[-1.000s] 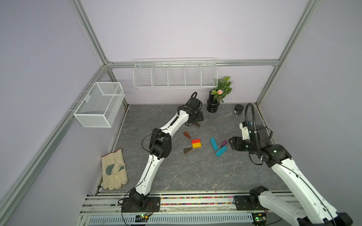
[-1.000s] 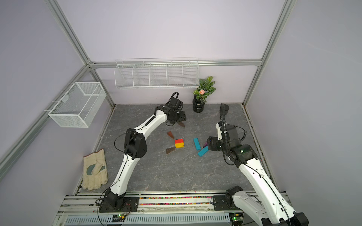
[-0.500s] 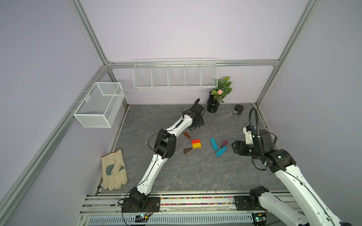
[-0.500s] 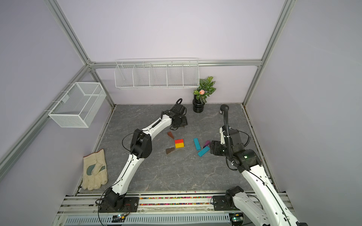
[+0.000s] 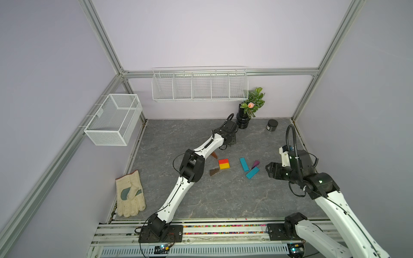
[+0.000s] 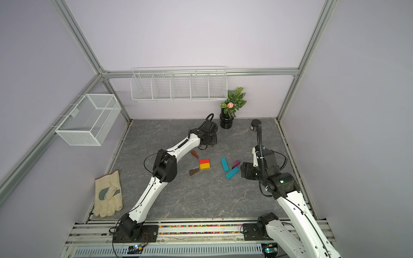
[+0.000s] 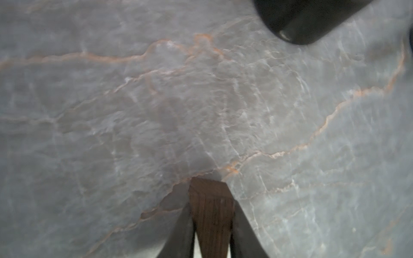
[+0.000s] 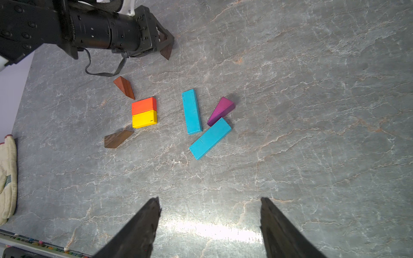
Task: Assemble a small pinwheel with building blocks
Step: Assemble the building block at the center of the board.
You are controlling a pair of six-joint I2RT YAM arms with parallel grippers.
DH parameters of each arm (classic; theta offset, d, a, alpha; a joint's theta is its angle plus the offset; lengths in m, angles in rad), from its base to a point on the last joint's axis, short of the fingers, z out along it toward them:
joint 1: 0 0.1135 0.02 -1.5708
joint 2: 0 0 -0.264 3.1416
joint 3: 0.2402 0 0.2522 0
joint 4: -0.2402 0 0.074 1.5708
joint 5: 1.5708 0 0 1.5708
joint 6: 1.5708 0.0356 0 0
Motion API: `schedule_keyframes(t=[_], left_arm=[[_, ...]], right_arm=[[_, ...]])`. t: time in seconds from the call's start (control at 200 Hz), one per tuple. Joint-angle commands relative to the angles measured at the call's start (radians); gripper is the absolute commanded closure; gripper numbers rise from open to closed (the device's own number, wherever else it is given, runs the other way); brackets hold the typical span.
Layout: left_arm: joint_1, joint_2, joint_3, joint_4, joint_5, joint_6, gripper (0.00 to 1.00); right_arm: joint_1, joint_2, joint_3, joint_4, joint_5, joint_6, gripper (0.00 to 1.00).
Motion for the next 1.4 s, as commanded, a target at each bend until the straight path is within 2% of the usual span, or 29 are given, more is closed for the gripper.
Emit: schedule_keyframes(t=[0.0, 0.09, 0.295, 0.495, 0.715, 1.045, 1.22, 1.394], left_arm=[[-0.012, -0.052, -0.066, 0.005, -0.014, 0.041, 0.90], [-0.017, -0.080, -0.124, 0.023, -0.030, 0.056, 1.00], [-0.036, -0.120, -0.162, -0.057, -0.047, 0.078, 1.00], [-0.076, -0.224, -0.309, -0.042, -0.107, 0.119, 1.00], [-0.097, -0.282, -0.400, -0.039, -0.134, 0.128, 1.00], [-0.102, -0.279, -0.409, -0.045, -0.174, 0.162, 1.00], [-0.104, -0.272, -0.412, -0.032, -0.159, 0.172, 0.95], [-0.105, -0.276, -0.424, -0.020, -0.139, 0.169, 0.84]], right_arm=[[-0.008, -0.013, -0.018, 0.001, 0.005, 0.027, 0.27], [-0.009, -0.026, -0.052, 0.005, 0.008, 0.036, 0.26], [-0.009, -0.052, -0.068, 0.005, 0.010, 0.048, 0.27], [-0.009, -0.053, -0.082, 0.017, -0.001, 0.053, 0.27], [-0.010, -0.059, -0.090, 0.023, -0.010, 0.054, 0.27], [-0.009, -0.074, -0.094, 0.014, -0.012, 0.049, 0.27], [-0.009, -0.071, -0.095, 0.015, -0.015, 0.048, 0.27], [-0.009, -0.079, -0.097, 0.013, -0.009, 0.049, 0.26]])
